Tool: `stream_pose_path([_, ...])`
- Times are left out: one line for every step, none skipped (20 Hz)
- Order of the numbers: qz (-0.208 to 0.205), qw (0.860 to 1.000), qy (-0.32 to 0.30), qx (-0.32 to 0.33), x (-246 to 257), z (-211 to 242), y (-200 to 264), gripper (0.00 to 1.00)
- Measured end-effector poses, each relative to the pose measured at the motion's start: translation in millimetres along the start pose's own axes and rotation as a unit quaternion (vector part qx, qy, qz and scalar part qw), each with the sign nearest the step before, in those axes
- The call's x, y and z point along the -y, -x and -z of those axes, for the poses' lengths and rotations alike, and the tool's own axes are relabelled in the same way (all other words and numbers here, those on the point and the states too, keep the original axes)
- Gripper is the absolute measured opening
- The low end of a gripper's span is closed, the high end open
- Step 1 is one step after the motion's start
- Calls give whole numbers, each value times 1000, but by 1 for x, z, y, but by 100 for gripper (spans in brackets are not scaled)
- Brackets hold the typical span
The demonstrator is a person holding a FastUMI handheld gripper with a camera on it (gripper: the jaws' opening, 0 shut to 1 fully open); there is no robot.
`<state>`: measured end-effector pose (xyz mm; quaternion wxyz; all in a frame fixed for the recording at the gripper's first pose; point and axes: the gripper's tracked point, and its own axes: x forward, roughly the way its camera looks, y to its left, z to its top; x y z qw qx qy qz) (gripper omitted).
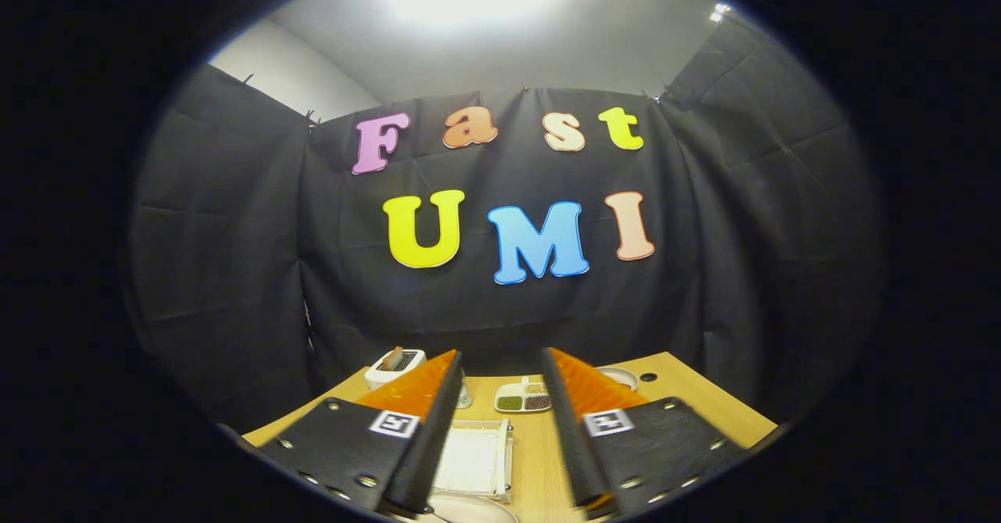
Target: Take the plate from the dish rack, then take the spoon from the basket and place it into the plate.
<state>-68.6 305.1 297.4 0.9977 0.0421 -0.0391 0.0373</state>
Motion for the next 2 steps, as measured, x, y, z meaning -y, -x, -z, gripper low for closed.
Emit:
stream_pose_path([3, 1000, 2, 1, 3, -3, 0, 79])
stream_pose_path([6, 1000, 3, 2, 6, -4, 1, 95])
